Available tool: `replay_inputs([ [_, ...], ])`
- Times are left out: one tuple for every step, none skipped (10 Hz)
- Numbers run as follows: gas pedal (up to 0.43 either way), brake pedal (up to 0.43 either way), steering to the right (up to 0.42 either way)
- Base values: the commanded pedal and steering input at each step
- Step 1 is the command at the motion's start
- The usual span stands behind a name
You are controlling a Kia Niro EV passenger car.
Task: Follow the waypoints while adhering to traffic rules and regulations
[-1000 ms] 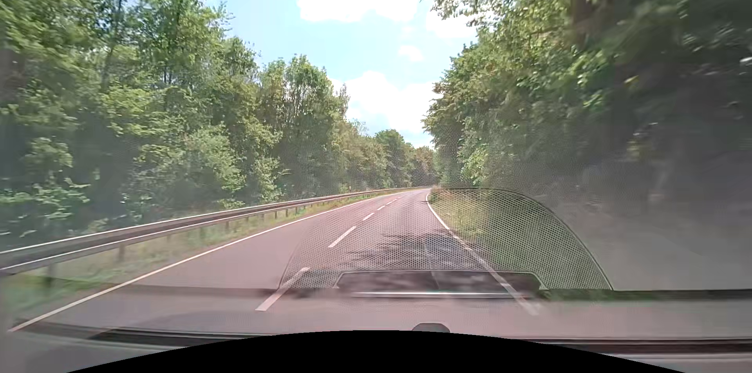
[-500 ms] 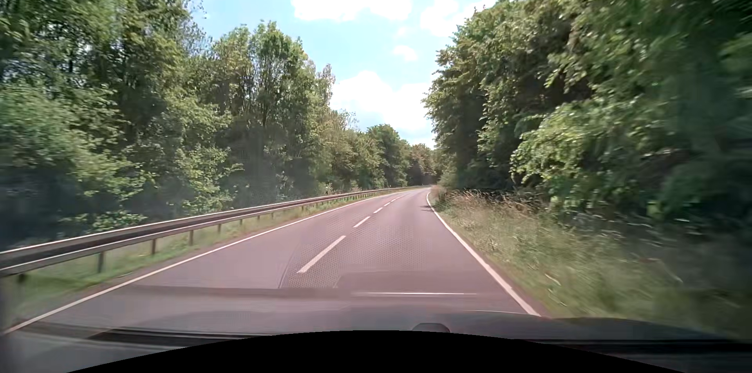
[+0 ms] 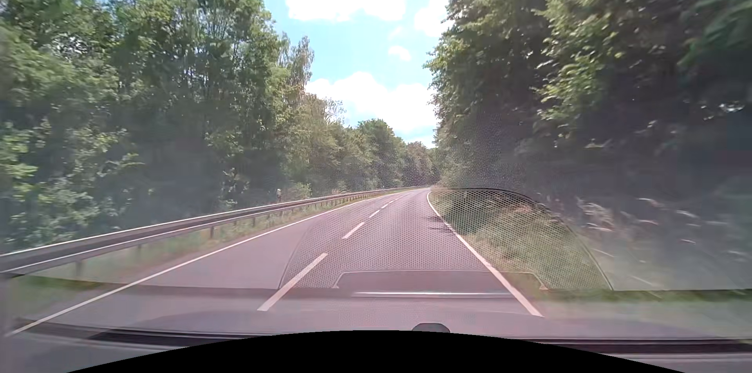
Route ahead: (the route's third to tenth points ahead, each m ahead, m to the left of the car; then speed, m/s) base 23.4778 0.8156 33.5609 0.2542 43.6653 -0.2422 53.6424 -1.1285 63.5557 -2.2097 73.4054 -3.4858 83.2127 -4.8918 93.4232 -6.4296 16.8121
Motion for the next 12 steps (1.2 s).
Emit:
replay_inputs([
  [0.130, 0.000, 0.005],
  [0.130, 0.000, 0.006],
  [0.130, 0.000, 0.006],
  [0.130, 0.000, 0.005],
  [0.130, 0.000, 0.005],
  [0.130, 0.000, 0.005],
  [0.130, 0.000, 0.005],
  [0.130, 0.000, 0.005],
  [0.130, 0.000, 0.005],
  [0.130, 0.000, 0.005],
  [0.130, 0.000, 0.005],
  [0.130, 0.000, 0.005],
])
